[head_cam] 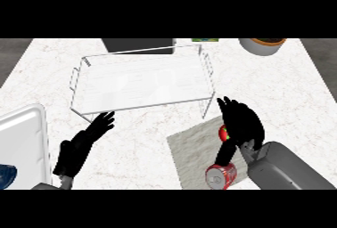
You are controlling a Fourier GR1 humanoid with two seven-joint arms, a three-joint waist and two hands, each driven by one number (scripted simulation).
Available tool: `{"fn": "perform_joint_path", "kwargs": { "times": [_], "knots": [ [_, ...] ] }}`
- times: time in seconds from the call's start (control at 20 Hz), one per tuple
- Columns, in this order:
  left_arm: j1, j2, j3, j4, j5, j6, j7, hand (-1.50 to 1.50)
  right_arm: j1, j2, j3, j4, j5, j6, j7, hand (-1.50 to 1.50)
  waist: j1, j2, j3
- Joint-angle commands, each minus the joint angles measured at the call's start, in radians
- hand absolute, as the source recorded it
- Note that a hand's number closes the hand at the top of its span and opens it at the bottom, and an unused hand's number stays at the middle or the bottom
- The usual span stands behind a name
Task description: Pick the tomato from the placemat and place it in the tiered shelf
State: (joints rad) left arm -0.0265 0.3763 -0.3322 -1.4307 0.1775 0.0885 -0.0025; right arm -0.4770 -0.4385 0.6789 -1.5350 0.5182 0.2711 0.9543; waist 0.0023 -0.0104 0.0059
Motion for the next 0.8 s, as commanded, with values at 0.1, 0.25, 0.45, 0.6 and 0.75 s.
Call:
{"fn": "perform_joint_path", "kwargs": {
  "times": [0.1, 0.25, 0.45, 0.6, 0.75],
  "knots": [
    [-0.039, -0.032, 0.041, 0.043, -0.039, 0.056, 0.08, 0.0, 0.033, 0.052, 0.016, 0.046, 0.102, 0.011, 0.028, -1.5, -0.002, 0.01, -0.006],
    [0.001, -0.048, 0.031, 0.038, -0.067, 0.054, 0.055, 0.0, 0.037, 0.072, -0.011, 0.102, 0.13, 0.012, -0.028, -1.5, 0.001, 0.011, -0.006],
    [0.042, -0.052, 0.045, -0.02, -0.062, 0.035, 0.063, 0.0, 0.059, 0.071, -0.031, 0.051, 0.155, 0.08, -0.008, -1.5, 0.0, 0.009, -0.006],
    [0.007, 0.003, 0.109, 0.044, -0.031, -0.041, 0.048, 0.0, 0.049, 0.067, -0.06, 0.177, 0.19, 0.028, -0.114, -1.5, 0.002, 0.011, -0.006],
    [0.022, -0.008, 0.111, -0.002, -0.055, -0.024, 0.065, 0.0, 0.058, 0.03, -0.111, 0.134, 0.19, 0.079, -0.132, -1.5, 0.002, 0.01, -0.006]
  ]
}}
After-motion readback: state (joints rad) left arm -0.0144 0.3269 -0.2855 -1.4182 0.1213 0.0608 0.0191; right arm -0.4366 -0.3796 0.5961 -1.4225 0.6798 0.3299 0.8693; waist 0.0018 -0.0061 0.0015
